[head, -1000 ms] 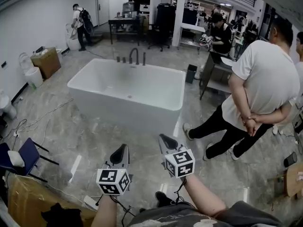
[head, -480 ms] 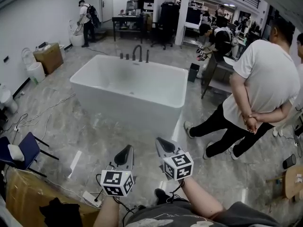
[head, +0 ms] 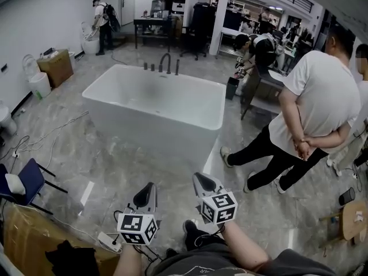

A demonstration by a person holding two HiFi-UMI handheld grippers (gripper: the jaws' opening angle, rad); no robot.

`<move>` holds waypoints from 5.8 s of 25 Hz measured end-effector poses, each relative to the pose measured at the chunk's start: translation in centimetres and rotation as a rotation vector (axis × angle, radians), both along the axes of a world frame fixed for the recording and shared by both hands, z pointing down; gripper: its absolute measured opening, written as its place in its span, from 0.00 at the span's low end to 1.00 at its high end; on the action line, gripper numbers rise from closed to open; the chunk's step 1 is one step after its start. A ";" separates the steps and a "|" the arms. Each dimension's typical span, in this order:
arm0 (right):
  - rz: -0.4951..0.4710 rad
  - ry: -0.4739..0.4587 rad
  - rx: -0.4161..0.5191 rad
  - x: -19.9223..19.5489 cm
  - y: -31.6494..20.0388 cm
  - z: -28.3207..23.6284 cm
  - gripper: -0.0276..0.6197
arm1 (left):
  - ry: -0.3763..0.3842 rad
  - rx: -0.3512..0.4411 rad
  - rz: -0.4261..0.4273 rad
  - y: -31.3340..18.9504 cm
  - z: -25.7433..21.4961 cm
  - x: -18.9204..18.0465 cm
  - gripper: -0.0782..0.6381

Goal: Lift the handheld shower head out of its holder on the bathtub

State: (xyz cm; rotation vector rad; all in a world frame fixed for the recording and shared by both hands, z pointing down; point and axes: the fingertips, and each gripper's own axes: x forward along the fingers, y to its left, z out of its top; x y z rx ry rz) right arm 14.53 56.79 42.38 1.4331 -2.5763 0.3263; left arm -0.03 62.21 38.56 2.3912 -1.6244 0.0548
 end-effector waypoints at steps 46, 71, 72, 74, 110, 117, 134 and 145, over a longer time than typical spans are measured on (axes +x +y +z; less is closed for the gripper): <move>-0.065 -0.115 -0.097 5.3 -39.4 5.3 0.10 | -0.020 -0.045 -0.139 -36.8 2.2 4.1 0.15; 0.047 -0.062 -0.118 -2.3 -55.8 7.6 0.10 | 0.036 -0.069 -0.031 -55.5 5.4 -6.0 0.15; 0.056 -0.061 -0.114 -2.8 -56.8 7.4 0.10 | 0.035 -0.070 -0.021 -56.6 5.4 -6.5 0.15; 0.076 -0.059 -0.108 -3.8 -58.7 6.9 0.10 | 0.031 -0.072 0.004 -58.7 5.2 -7.5 0.15; 0.278 -0.062 -0.045 -10.6 -81.0 5.6 0.10 | 0.020 -0.066 0.125 -80.3 5.7 -19.5 0.15; 0.286 -0.067 -0.040 -7.8 -90.6 6.9 0.10 | 0.007 -0.111 0.130 -90.1 7.7 -17.9 0.15; 0.319 -0.055 -0.109 -0.7 -111.9 11.8 0.10 | -0.046 -0.170 0.194 -112.8 11.0 -10.8 0.15; 0.277 -0.094 -0.151 -1.3 -124.3 17.2 0.26 | -0.038 -0.199 0.193 -124.6 13.9 -9.2 0.15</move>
